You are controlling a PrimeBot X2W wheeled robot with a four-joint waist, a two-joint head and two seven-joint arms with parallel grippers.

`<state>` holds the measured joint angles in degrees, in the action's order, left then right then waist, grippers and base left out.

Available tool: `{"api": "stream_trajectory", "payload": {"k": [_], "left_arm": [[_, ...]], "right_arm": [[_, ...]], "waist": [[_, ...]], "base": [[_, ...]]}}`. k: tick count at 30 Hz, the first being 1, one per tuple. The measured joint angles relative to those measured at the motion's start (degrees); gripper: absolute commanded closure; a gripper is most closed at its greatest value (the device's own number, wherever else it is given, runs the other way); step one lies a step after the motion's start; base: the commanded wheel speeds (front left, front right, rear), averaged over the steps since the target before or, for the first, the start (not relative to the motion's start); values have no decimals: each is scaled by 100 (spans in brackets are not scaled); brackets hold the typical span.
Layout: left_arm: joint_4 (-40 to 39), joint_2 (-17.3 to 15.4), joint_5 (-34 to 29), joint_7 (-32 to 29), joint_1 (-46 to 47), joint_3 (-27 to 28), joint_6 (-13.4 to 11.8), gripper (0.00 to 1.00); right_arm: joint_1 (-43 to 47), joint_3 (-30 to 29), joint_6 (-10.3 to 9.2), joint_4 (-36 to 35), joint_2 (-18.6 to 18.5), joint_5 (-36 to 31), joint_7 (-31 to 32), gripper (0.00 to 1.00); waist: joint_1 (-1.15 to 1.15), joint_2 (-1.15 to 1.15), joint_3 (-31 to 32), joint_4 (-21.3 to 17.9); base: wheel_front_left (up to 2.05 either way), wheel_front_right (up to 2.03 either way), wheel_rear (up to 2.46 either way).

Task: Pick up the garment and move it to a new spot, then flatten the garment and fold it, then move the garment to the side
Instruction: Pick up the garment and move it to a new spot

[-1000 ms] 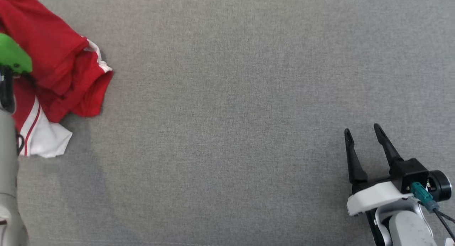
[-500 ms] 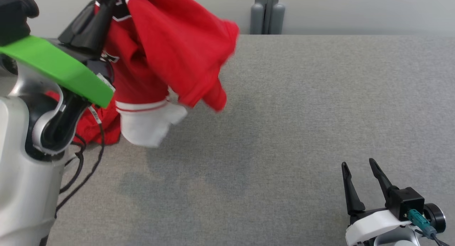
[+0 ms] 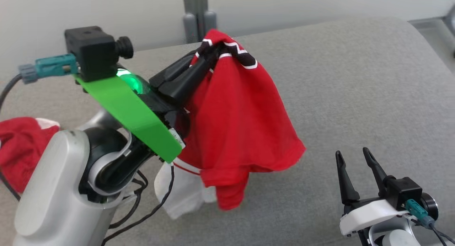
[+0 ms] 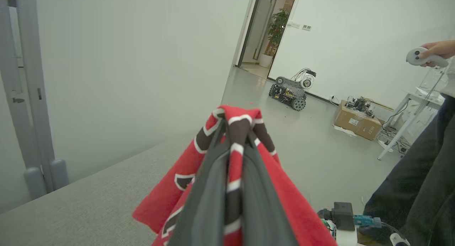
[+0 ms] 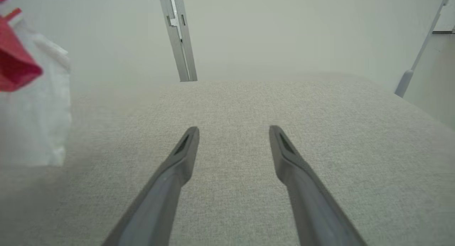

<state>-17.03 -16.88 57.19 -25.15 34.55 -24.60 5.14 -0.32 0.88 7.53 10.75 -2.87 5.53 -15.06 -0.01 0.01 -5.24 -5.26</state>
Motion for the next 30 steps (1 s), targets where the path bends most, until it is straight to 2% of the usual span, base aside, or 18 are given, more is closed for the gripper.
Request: {"api": "stream_trajectory", "payload": {"k": [5,10,17,21,22,27,30], "left_arm": [[506,20,-18,100,20,-294,144,100],[740,192,125,281,221,-720,200,100],[905,208,731,820,643,-1578,219,100],[1433,-124,734,1154,656,-2062,219,100],[1860,-341,673,1384,659,-2303,220,100],[3150,-878,186,2187,896,-2808,224,100],[3896,-969,205,2652,999,-2830,224,100]], "right_arm": [[-53,30,0,30,1,107,0,0],[-98,12,-1,36,-4,227,0,0],[-109,21,-1,36,-4,353,0,0],[-134,42,-1,32,-3,410,1,0],[-186,48,0,30,-2,434,1,0],[-292,66,-1,25,-1,442,0,0],[-359,70,-1,16,-2,441,0,0]], "waist": [[0,0,-142,-586],[0,0,-281,-1121],[0,0,-476,-1690],[0,0,-615,-1804],[0,0,-689,-1807],[0,0,-780,-1677],[0,0,-823,-1581]], "base": [[0,0,0],[0,0,0],[0,0,0],[0,0,0],[0,0,0],[0,0,0],[0,0,0]]}}
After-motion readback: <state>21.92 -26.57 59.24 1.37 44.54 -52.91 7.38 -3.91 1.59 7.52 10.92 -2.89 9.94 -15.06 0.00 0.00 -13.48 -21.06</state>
